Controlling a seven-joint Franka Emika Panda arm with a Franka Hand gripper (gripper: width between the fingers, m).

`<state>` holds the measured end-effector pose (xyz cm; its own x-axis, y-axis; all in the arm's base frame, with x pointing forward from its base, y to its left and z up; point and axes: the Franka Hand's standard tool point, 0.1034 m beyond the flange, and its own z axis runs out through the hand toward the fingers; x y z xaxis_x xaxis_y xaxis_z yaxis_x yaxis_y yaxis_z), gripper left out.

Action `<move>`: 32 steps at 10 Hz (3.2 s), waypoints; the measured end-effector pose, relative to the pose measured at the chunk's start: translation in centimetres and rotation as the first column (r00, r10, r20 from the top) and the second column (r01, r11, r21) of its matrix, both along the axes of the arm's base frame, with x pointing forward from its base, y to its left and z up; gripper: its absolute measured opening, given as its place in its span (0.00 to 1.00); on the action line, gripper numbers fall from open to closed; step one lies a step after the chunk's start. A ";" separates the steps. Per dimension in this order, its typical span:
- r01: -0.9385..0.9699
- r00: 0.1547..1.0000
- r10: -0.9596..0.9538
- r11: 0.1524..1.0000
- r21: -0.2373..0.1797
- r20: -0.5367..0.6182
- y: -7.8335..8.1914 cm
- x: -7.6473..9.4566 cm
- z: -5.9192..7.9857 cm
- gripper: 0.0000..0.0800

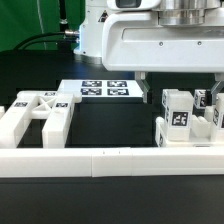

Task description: Assemble chair

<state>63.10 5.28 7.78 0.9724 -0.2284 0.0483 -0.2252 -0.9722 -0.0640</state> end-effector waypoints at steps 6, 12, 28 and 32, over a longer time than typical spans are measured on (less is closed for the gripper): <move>-0.092 0.996 0.092 0.996 -0.005 0.005 0.0 0.0 0.0 0.36; 0.363 0.932 -0.363 0.931 0.026 -0.018 0.1 0.0 -0.1 0.36; 0.654 0.757 -0.653 0.754 0.061 -0.034 0.5 0.3 -0.2 0.81; 0.351 0.936 -0.351 0.936 0.027 0.004 0.3 0.2 -0.2 0.81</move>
Offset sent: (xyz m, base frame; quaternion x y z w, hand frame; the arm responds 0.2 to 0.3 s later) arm 0.0000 0.0000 0.0000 0.0000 0.0000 0.0000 1.0000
